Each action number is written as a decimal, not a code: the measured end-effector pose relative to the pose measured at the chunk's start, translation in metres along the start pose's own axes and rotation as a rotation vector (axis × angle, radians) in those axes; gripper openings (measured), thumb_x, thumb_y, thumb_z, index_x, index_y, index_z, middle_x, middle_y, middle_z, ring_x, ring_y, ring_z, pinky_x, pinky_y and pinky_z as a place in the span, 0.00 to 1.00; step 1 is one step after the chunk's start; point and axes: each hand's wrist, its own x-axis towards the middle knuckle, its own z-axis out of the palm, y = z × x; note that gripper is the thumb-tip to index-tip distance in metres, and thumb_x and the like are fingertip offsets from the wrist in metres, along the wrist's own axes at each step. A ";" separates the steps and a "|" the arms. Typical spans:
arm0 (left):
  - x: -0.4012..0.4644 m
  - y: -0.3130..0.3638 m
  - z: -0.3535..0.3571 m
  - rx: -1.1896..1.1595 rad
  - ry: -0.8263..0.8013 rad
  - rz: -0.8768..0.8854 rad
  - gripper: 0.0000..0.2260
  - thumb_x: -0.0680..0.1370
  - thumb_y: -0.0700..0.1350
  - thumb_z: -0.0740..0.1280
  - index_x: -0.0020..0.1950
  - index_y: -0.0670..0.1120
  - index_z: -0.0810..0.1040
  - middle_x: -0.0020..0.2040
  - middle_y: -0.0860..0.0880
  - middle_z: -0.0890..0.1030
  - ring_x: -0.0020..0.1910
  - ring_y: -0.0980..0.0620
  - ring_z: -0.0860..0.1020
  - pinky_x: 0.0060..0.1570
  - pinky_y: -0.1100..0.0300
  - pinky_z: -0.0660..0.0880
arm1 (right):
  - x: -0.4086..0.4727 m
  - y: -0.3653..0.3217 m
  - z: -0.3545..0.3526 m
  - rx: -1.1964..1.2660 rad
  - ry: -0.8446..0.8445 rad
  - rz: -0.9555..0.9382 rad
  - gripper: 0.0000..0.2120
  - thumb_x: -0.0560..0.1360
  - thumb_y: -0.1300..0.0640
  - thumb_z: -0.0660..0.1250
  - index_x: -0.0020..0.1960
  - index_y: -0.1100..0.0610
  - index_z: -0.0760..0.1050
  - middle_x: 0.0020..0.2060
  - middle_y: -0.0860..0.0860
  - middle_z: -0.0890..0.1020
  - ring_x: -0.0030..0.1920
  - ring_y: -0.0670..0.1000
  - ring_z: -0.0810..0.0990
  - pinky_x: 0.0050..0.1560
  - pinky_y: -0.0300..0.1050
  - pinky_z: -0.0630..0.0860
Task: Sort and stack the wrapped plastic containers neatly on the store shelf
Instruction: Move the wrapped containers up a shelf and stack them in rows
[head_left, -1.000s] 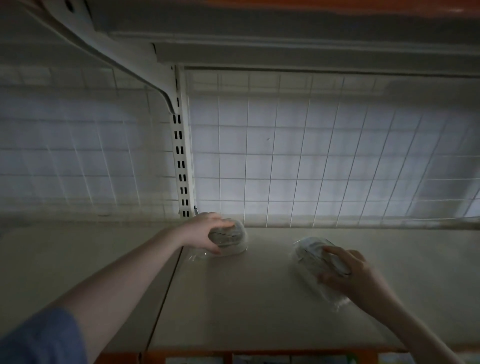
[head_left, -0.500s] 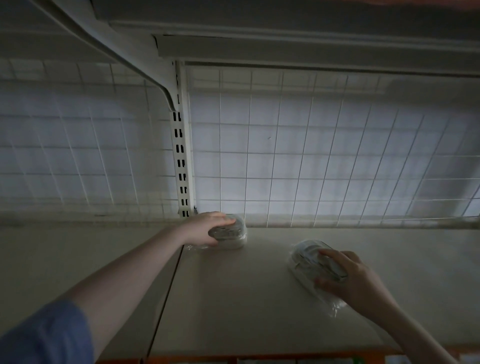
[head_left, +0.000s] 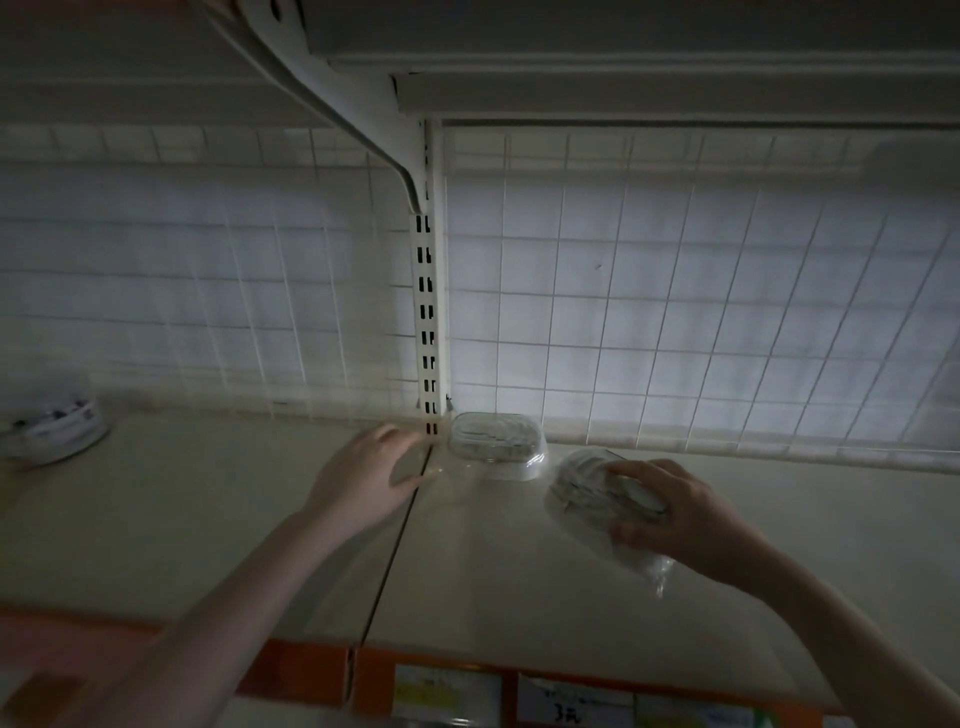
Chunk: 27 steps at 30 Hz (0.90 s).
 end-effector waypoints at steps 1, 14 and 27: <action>-0.008 -0.003 0.001 0.012 0.005 -0.049 0.22 0.78 0.51 0.65 0.71 0.51 0.68 0.68 0.53 0.70 0.66 0.54 0.69 0.63 0.61 0.67 | 0.006 -0.004 0.005 0.003 -0.026 -0.016 0.28 0.63 0.40 0.75 0.59 0.33 0.66 0.57 0.45 0.73 0.56 0.49 0.72 0.58 0.47 0.72; -0.044 -0.015 0.023 0.044 0.098 -0.307 0.17 0.79 0.50 0.62 0.66 0.47 0.73 0.66 0.48 0.72 0.65 0.49 0.68 0.60 0.57 0.69 | 0.051 -0.047 0.058 -0.005 -0.235 -0.230 0.28 0.67 0.43 0.74 0.60 0.30 0.63 0.59 0.42 0.68 0.60 0.45 0.65 0.63 0.41 0.65; -0.039 -0.019 0.028 0.060 0.079 -0.352 0.16 0.77 0.49 0.63 0.65 0.48 0.73 0.64 0.50 0.71 0.65 0.50 0.67 0.57 0.59 0.69 | 0.065 -0.046 0.062 -0.137 -0.134 -0.331 0.21 0.74 0.50 0.68 0.65 0.37 0.70 0.65 0.48 0.71 0.65 0.49 0.66 0.63 0.41 0.62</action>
